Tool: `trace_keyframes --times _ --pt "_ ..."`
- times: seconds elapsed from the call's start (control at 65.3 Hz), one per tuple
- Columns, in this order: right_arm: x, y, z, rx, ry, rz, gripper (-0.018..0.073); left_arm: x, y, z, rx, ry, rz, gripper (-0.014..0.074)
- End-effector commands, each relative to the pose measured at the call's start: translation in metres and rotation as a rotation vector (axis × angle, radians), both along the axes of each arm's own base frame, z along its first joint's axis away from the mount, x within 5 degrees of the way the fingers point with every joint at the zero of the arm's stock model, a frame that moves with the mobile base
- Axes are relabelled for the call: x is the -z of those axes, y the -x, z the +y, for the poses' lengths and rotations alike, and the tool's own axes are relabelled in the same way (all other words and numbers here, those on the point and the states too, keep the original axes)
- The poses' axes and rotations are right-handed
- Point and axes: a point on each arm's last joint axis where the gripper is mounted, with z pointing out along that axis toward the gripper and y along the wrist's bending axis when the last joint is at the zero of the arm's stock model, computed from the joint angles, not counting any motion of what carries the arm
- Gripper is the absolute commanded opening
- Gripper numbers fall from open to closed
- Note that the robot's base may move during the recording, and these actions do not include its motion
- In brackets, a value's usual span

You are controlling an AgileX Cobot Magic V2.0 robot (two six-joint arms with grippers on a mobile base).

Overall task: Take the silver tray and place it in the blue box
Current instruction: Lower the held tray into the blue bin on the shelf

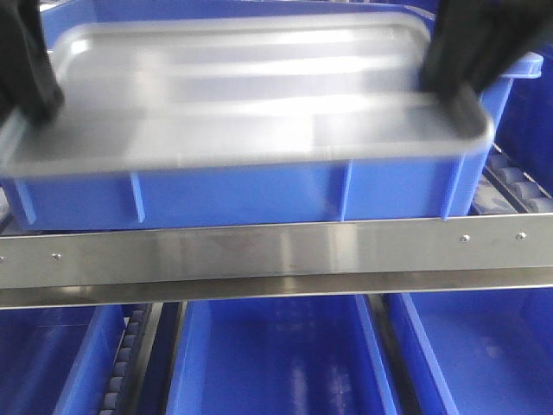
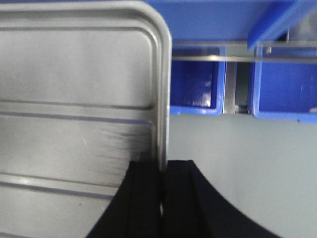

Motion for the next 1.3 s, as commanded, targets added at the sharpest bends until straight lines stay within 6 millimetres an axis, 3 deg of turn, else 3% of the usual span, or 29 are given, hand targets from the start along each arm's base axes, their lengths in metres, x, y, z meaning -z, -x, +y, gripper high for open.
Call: trace_keyframes --times 0.0,0.215,0.398,0.582,0.827,1.011,1.287 --pt "-0.041 -0.008 0.011 -0.078 -0.175 -0.132 0.0058 -0.041 -0.009 -0.009 0.08 0.181 -0.113 -0.0015" --pt "-0.076 -0.044 0.016 -0.116 -0.222 -0.193 0.0058 -0.082 -0.05 -0.007 0.137 0.211 -0.209 -0.0015" --pt "-0.092 -0.094 0.017 -0.128 -0.237 -0.237 0.0058 -0.107 -0.101 -0.004 0.158 0.27 -0.265 -0.0015" --pt "-0.09 -0.144 0.011 -0.097 -0.25 -0.258 0.0058 -0.092 -0.15 -0.004 0.123 0.258 -0.261 -0.0015" --pt "-0.061 -0.19 0.01 -0.055 -0.232 -0.233 0.0058 -0.063 -0.181 -0.013 0.107 0.246 -0.261 -0.0015" --pt "-0.044 -0.2 0.014 -0.052 -0.217 -0.193 0.0058 -0.05 -0.192 -0.018 0.102 0.242 -0.257 -0.0015" --pt "-0.043 -0.203 0.014 -0.049 -0.223 -0.211 0.0058 -0.034 -0.198 -0.022 0.102 0.218 -0.203 -0.0015"
